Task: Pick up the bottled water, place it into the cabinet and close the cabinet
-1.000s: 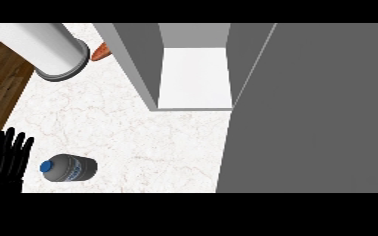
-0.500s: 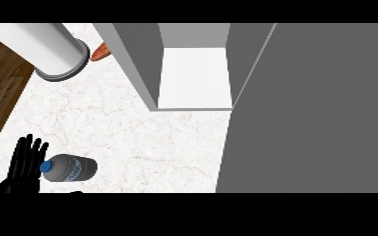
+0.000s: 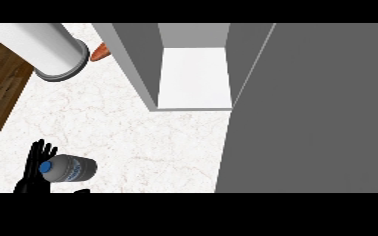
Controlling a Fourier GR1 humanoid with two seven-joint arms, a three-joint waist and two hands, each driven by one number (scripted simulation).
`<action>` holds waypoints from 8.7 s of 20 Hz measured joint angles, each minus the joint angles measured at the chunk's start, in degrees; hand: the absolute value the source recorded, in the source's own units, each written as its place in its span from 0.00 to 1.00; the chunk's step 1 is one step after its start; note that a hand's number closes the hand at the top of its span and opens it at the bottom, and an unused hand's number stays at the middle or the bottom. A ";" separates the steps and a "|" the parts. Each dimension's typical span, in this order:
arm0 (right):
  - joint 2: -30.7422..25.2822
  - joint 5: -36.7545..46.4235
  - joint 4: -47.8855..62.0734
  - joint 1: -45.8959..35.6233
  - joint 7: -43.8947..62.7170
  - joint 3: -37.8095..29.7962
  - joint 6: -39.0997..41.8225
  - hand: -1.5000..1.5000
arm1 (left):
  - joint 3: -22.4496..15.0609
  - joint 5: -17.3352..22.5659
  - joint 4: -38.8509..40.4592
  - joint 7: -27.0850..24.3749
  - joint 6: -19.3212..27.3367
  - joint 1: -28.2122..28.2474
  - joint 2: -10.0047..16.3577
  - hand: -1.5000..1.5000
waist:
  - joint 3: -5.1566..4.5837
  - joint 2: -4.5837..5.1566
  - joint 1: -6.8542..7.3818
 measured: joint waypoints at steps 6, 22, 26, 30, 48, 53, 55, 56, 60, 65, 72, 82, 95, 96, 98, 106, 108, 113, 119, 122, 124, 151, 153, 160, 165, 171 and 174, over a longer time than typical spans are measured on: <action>-0.58 0.24 0.03 -0.43 0.33 -0.59 -0.71 0.00 | 0.52 0.08 8.37 -5.04 -1.84 -3.53 1.43 0.00 | 0.01 0.00 0.02; -1.35 0.66 0.35 2.86 -3.71 -1.30 -1.41 0.00 | 1.23 2.61 25.12 -12.75 -4.95 -13.06 2.23 0.00 | 0.04 0.05 0.02; -1.32 0.52 0.34 3.65 -4.40 -1.63 -1.21 0.00 | 0.90 3.31 28.43 -12.61 -6.66 -15.44 3.10 1.00 | 0.05 0.05 0.01; -2.11 0.26 0.39 6.01 -6.74 -3.14 -0.03 0.00 | -0.12 3.77 30.23 -12.43 -8.93 -16.49 3.15 1.00 | 0.08 0.03 -0.04; -3.82 -1.67 0.97 13.12 -14.75 -13.36 5.59 0.00 | -10.09 -3.39 34.35 -18.12 0.40 -31.42 -4.79 1.00 | 0.06 0.14 -0.97; -4.37 -4.18 1.31 13.52 -15.11 -19.44 8.01 0.00 | -15.86 2.53 35.41 -17.77 -0.16 -34.11 -5.72 1.00 | 0.09 -0.02 -0.94; -4.14 -5.15 2.10 13.10 -15.47 -21.28 8.69 0.00 | -18.99 5.96 34.49 -15.63 0.76 -35.78 -5.87 1.00 | 0.11 -0.09 -0.80; -4.17 -5.78 2.51 13.80 -16.45 -22.46 9.61 0.00 | -20.26 7.87 34.13 -14.65 1.79 -35.85 -5.58 1.00 | 0.13 -0.10 -0.75; -4.13 -7.88 3.18 14.54 -17.61 -26.56 11.74 0.00 | -25.49 14.53 32.37 -12.29 4.96 -35.17 -4.58 1.00 | 0.21 -0.11 -0.70; -4.04 -10.61 5.45 14.57 -19.17 -30.71 14.24 0.00 | -29.92 20.42 29.74 -9.83 9.24 -34.08 -3.55 1.00 | 0.28 -0.12 -0.84; -3.64 -15.33 7.96 13.76 -20.16 -33.87 16.66 0.00 | -35.24 26.13 26.47 -8.79 15.96 -32.59 -2.09 1.00 | 0.40 -0.14 -1.62; -5.27 -23.47 10.03 12.91 -20.64 -38.23 20.10 0.00 | -38.59 29.75 22.91 -8.45 26.57 -30.83 -0.84 1.00 | 0.64 -0.29 -3.26; -8.87 -31.70 13.00 10.38 -20.42 -43.41 23.01 0.00 | -40.40 28.82 20.00 -8.53 40.20 -29.74 -0.64 1.00 | 0.94 -0.15 -4.50; -9.04 -32.27 13.24 10.36 -20.41 -43.67 23.28 0.00 | -40.47 28.78 19.81 -8.58 41.00 -29.60 -0.50 1.00 | 0.96 -0.15 -4.74; -9.58 -33.21 13.59 9.95 -20.26 -44.04 23.70 0.00 | -40.56 28.55 19.58 -9.17 42.84 -29.39 -0.46 1.00 | 1.01 -0.08 -5.10; -11.14 -36.40 15.38 9.10 -20.20 -45.97 25.24 0.00 | -41.42 27.96 18.94 -10.19 47.53 -28.88 0.46 1.00 | 1.09 0.07 -6.27; -11.49 -37.23 15.93 8.99 -20.29 -46.45 25.76 0.00 | -41.36 28.18 18.66 -10.63 47.84 -28.61 0.70 1.00 | 1.08 0.17 -6.66; -11.85 -38.19 16.69 8.31 -20.34 -46.74 26.18 0.00 | -40.37 30.00 17.73 -11.41 47.63 -28.08 0.33 1.00 | 0.96 0.52 -7.12; -12.45 -39.10 17.90 7.37 -20.43 -47.11 26.78 0.00 | -39.65 31.74 17.15 -12.09 46.70 -27.74 0.50 1.00 | 0.89 0.85 -7.69; -12.79 -39.41 18.44 7.01 -20.50 -47.37 27.12 0.00 | -39.57 32.12 17.09 -12.62 46.62 -27.55 0.79 1.00 | 0.91 0.91 -8.09; -12.90 -39.49 18.79 6.77 -20.53 -47.35 27.28 0.00 | -39.59 32.27 16.92 -13.07 46.61 -27.33 1.08 0.00 | 0.93 1.01 -8.44; -14.38 -41.11 21.34 4.14 -20.56 -46.40 29.95 0.00 | -46.16 30.76 14.03 -10.39 50.53 -25.83 6.14 0.00 | 0.81 1.23 -11.07; -14.47 -41.00 21.51 3.77 -20.60 -46.43 29.87 0.00 | -48.10 30.43 13.97 -9.35 50.24 -27.12 4.73 1.00 | 0.56 1.36 -11.04; -14.87 -40.78 21.79 3.80 -20.59 -47.14 29.97 0.00 | -48.52 31.38 15.34 -8.08 51.87 -29.16 3.83 1.00 | 0.39 1.14 -9.24; -15.15 -40.33 21.32 4.30 -20.68 -47.78 30.29 0.00 | -49.41 32.05 16.76 -6.81 50.94 -31.09 2.80 1.00 | 0.27 1.00 -7.45; -16.03 -40.52 19.48 5.82 -19.81 -48.64 31.00 0.00 | -49.71 33.70 18.23 -6.01 46.57 -32.73 1.64 1.00 | 0.10 0.80 -5.36; -16.17 -40.77 18.76 6.70 -19.45 -49.15 31.22 0.00 | -49.45 34.75 18.94 -5.96 43.91 -33.34 0.99 1.00 | 0.07 0.76 -4.45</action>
